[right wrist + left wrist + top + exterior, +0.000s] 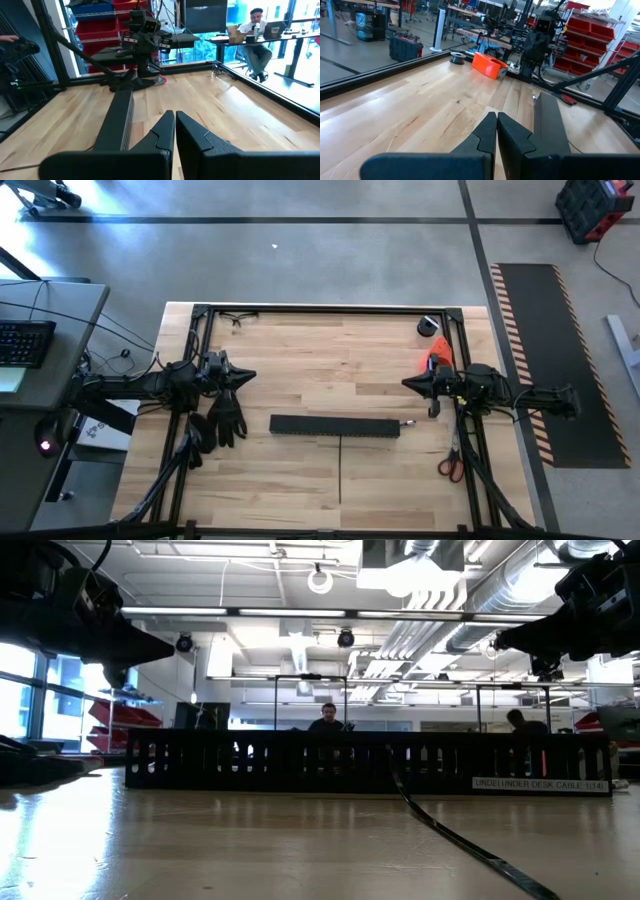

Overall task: Ziptie cables
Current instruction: Return to Home Position

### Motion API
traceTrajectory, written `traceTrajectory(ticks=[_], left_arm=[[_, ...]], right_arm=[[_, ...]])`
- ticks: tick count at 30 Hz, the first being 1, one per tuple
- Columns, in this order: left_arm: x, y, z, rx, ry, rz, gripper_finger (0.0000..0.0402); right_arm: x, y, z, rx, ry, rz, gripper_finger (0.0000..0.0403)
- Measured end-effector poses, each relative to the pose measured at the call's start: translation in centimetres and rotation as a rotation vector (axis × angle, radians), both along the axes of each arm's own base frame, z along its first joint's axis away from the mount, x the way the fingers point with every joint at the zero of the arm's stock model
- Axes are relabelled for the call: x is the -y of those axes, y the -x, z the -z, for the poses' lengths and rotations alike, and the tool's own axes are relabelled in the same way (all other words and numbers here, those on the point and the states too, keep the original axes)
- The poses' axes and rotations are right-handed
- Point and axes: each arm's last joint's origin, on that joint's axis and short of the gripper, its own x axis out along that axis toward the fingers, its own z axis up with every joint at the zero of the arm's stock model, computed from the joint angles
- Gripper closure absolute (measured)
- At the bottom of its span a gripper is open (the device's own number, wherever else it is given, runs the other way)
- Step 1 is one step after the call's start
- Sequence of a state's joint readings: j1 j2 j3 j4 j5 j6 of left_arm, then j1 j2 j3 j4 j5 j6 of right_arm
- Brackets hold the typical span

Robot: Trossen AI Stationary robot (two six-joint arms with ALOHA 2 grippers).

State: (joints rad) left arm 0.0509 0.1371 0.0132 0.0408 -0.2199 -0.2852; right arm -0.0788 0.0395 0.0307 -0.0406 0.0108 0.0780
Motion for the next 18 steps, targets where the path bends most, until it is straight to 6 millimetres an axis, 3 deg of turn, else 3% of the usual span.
traceTrajectory(ticks=[18], left_arm=[[0.0, 0.8, -1.1, 0.138, -0.008, -0.005, 0.0402]], right_arm=[[-0.2, 0.1, -0.1, 0.012, 0.001, -0.025, 0.0402]])
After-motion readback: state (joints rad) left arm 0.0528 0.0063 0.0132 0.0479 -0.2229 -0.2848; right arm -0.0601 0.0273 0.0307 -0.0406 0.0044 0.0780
